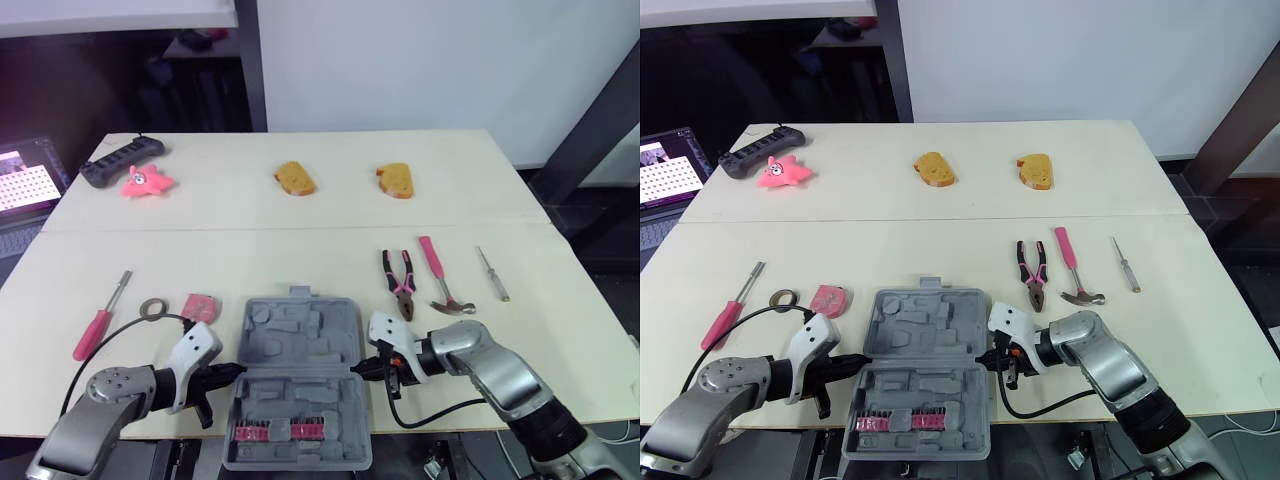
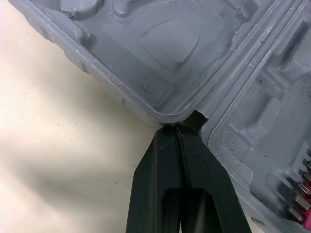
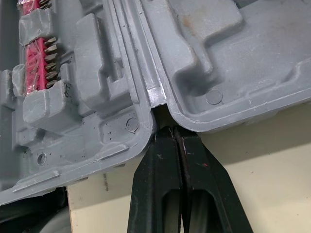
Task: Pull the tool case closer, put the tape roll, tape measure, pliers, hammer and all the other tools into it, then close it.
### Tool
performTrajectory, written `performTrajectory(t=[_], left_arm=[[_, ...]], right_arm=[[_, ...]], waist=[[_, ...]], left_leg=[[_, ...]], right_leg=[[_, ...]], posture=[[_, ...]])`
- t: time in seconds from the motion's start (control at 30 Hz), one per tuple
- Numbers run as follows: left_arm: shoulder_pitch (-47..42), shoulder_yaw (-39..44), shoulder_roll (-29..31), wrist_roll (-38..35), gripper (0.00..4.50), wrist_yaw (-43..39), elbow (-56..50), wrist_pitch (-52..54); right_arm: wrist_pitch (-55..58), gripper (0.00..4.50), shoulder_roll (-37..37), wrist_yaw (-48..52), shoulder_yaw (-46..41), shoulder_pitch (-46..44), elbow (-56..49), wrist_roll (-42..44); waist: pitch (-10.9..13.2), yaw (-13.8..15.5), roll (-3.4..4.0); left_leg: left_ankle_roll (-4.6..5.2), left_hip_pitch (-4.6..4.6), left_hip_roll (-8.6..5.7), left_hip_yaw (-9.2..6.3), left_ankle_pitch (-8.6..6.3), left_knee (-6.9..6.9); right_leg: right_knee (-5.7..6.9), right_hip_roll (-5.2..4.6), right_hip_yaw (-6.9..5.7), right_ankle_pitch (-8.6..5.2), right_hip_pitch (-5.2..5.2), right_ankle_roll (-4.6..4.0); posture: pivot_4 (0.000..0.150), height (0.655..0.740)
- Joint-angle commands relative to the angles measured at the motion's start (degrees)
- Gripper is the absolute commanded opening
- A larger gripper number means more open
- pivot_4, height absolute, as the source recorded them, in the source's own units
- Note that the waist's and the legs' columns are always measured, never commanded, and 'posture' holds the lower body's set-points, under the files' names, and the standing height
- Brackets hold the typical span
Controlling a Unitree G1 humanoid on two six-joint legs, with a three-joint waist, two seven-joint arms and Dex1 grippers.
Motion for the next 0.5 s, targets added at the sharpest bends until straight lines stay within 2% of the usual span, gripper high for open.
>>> performTrajectory(t=[0.03, 0.33, 0.5], left_arm=[[0.3, -0.3, 0.0, -1.7, 0.00, -0.1, -2.3, 0.2], [1.1, 2.5, 1.6, -2.1, 0.00, 1.0, -1.7, 0.0], [1.9, 6.3, 3.3, -2.1, 0.00, 1.8, -0.4, -1.6]], right_arm=[[-0.7, 0.06, -0.3, 0.0, 0.2, -0.7, -1.3, 1.6], [0.8, 0.06, 0.7, -1.8, -2.6, -0.7, -1.5, 4.4], [2.1, 0.06, -2.0, -2.0, -6.8, 0.1, -1.6, 7.4]], waist=[[0.0, 0.0, 0.00], [0.0, 0.0, -0.02], [0.0, 0.0, -0.05]], left_leg=[[0.00, 0.00, 0.00, 0.00, 0.00, 0.00], [0.00, 0.00, 0.00, 0.00, 0.00, 0.00], [0.00, 0.00, 0.00, 0.00, 0.00, -0.01]], right_leg=[[0.00, 0.00, 0.00, 0.00, 0.00, 0.00], [0.00, 0.00, 0.00, -0.01, -0.01, -0.01], [0.00, 0.00, 0.01, -0.01, -0.02, -0.02]], posture=[[0.150, 0.7129], [0.150, 0.7129], [0.150, 0.7129]])
